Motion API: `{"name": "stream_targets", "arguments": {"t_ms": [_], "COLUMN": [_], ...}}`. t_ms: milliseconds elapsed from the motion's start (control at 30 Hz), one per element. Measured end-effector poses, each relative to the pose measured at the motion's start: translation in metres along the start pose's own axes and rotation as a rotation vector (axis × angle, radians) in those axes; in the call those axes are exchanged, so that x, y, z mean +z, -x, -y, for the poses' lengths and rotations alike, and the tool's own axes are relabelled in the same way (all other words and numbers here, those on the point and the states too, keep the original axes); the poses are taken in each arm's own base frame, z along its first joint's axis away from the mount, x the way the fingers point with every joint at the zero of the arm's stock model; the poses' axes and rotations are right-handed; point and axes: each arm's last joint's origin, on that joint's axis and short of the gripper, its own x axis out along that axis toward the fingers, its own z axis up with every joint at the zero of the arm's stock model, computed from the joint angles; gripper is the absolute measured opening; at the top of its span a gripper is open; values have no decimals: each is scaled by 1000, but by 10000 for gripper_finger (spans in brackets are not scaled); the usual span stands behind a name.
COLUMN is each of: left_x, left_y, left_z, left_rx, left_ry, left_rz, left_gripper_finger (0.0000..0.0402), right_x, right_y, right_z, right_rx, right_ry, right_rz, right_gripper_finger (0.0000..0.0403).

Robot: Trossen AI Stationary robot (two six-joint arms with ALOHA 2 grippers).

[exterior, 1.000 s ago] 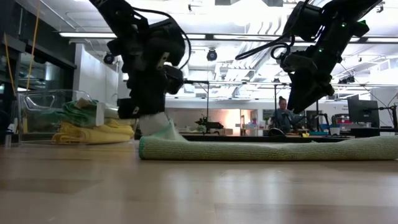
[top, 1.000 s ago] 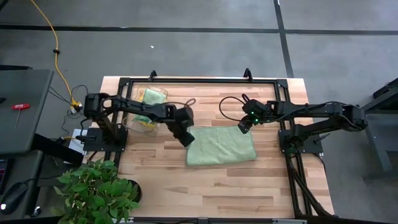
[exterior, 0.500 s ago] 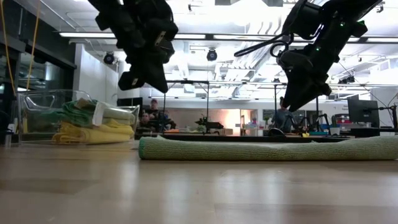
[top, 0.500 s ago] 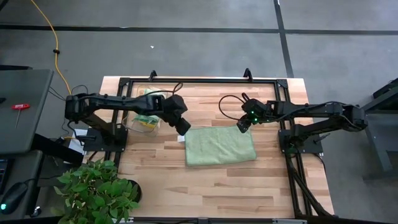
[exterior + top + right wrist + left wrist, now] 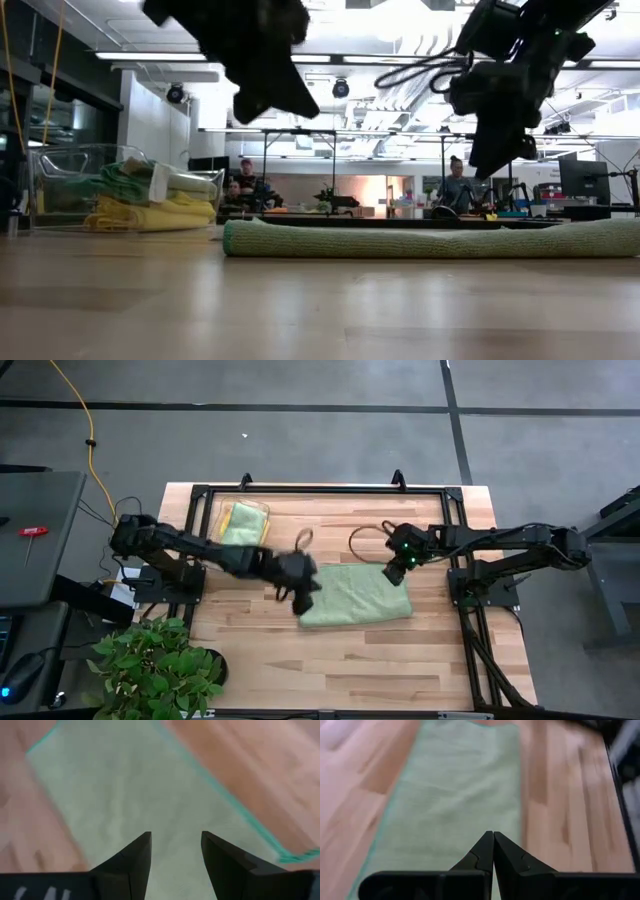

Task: Fold microfiber towels
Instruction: Fold the green towel

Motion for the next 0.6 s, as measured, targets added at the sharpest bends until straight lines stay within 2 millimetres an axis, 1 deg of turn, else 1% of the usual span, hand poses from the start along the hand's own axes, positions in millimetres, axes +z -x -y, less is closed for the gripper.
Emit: {"name": "stream_targets", "arguments": {"t_ms": [100,167,267,333,467,600], "left_x": [-11,-18,-29,-37,-55,-64], "left_y": [2,0,-5,-13,-32,-42], "left_z": [22,32,42,46,51,61], "left_rx": [-5,-3,33,45,0,-23], "left_ry": [-121,-170,-217,-242,-303,-333], "left_rz": [-11,-22,-36,-57,-153,-205], "left_gripper_finger": [0,1,6,14,49,106], "right_x": [-5,-9,-16,-22,-29,-31], "right_y": [-1,-2,-3,-3,-4,-4], "right_z": [-10,-18,-31,-38,-45,-47], "right_rx": [47,72,110,123,103,81], "right_ry": [72,106,185,241,270,258], "right_rz": [-20,-25,-37,-49,-44,-32], "right_gripper_finger": [165,165,165,165,165,165]}}
